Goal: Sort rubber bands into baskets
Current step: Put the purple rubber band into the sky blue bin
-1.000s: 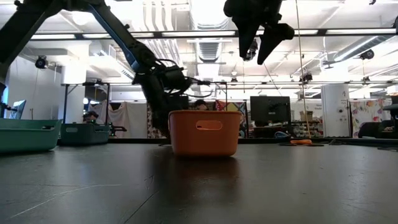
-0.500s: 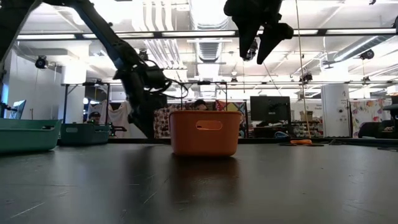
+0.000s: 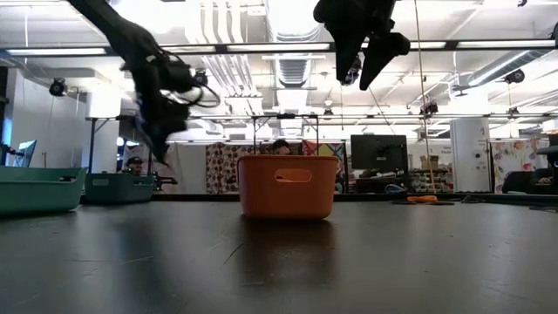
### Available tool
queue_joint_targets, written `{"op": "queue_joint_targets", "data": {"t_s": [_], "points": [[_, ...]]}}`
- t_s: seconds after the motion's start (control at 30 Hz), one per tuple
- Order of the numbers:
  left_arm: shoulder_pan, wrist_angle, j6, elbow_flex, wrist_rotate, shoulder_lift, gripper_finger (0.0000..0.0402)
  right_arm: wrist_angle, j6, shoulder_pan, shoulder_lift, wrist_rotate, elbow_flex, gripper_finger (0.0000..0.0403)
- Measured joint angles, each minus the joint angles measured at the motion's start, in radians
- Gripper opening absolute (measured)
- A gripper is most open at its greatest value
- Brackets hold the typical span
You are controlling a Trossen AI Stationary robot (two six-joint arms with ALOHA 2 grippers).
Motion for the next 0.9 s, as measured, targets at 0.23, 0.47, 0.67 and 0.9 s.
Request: {"op": "queue_joint_targets", "data": {"t_s": [0.23, 0.47, 0.67, 0.9], "points": [[0.096, -0.187, -0.073, 0.078, -0.098, -0.037, 0.0, 0.001, -0.011, 0.0, 0.0, 0.0, 0.0, 0.0295], [0.077, -0.341, -0.119, 0.147, -0.095, -0.025, 0.0, 0.0, 0.02, 0.006, 0.0, -0.002, 0.0, 0.0295], [0.07, -0.463, -0.063, 0.189, -0.11, 0.061, 0.0, 0.0, 0.031, 0.007, 0.0, -0.003, 0.0, 0.0295], [0.065, -0.462, -0.022, 0.188, -0.247, 0.229, 0.0, 0.001, 0.022, 0.006, 0.0, -0.003, 0.0, 0.0295]]}}
